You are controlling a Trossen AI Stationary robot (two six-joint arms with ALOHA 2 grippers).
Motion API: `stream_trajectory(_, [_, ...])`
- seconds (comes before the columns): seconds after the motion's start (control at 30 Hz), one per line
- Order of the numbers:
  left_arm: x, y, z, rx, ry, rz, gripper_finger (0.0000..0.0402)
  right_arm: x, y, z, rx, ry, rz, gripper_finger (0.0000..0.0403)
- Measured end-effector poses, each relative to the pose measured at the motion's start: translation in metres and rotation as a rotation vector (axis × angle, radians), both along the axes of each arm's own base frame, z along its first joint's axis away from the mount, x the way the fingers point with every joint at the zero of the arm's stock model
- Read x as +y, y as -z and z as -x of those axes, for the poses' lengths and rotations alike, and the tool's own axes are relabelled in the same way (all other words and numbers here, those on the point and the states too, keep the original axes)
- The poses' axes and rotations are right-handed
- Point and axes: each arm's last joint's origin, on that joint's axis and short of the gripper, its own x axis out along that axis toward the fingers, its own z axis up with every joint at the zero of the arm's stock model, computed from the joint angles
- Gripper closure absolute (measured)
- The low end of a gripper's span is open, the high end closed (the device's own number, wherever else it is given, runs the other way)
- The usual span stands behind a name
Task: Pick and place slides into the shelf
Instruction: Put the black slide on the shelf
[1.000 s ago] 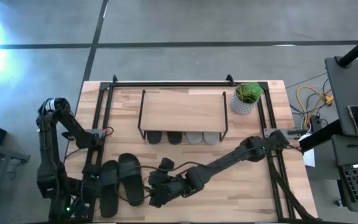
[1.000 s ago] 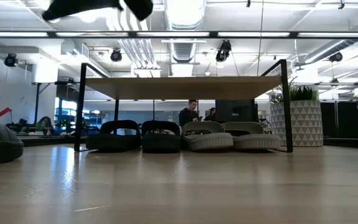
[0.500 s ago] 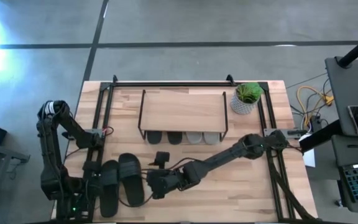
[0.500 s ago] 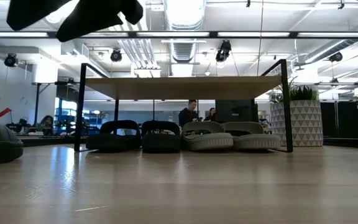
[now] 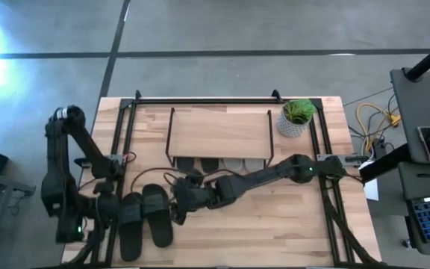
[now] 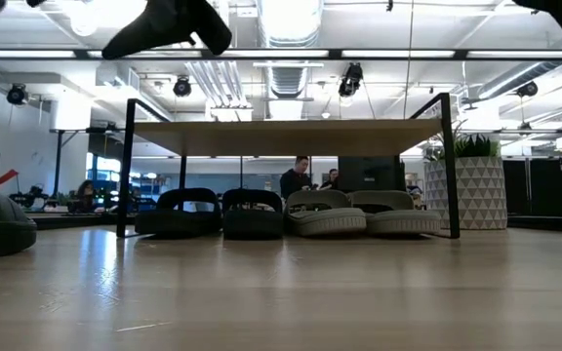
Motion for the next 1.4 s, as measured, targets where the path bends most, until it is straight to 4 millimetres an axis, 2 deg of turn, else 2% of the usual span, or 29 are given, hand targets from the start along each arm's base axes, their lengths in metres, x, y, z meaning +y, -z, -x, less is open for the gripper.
stream_trajectory(0.13, [0.029, -0.019, -0.007, -0.042, -0.060, 0.070, 0.0224, -0.002, -0.003, 0.000, -0.002, -0.003, 0.005, 0.0117])
stream_trajectory(0.27, [0.031, -0.013, -0.021, 0.007, -0.031, 0.002, 0.0224, -0.003, 0.000, 0.002, 0.028, -0.011, 0.047, 0.0117])
stream_trajectory(0.47, [0.007, 0.018, -0.040, 0.237, 0.031, -0.169, 0.0224, -0.005, 0.006, 0.008, 0.100, 0.035, 0.064, 0.0117])
stream_trajectory(0.63, [-0.015, 0.039, -0.050, 0.329, 0.028, -0.249, 0.0224, -0.006, 0.009, 0.011, 0.144, 0.047, 0.077, 0.0117])
stream_trajectory(0.93, [-0.055, 0.047, -0.071, 0.299, 0.017, -0.323, 0.0224, -0.002, 0.017, 0.025, 0.274, 0.078, 0.130, 0.0117])
stream_trajectory(1.07, [-0.075, 0.062, -0.076, 0.268, 0.025, -0.411, 0.0224, 0.005, 0.022, 0.038, 0.350, 0.134, 0.194, 0.0117])
stream_trajectory(1.23, [-0.078, 0.076, -0.074, 0.304, -0.018, -0.508, 0.0224, 0.014, 0.024, 0.056, 0.407, 0.247, 0.225, 0.0117])
stream_trajectory(1.4, [-0.082, 0.071, -0.062, 0.277, -0.087, -0.448, 0.0224, 0.029, 0.018, 0.081, 0.449, 0.346, 0.224, 0.0117])
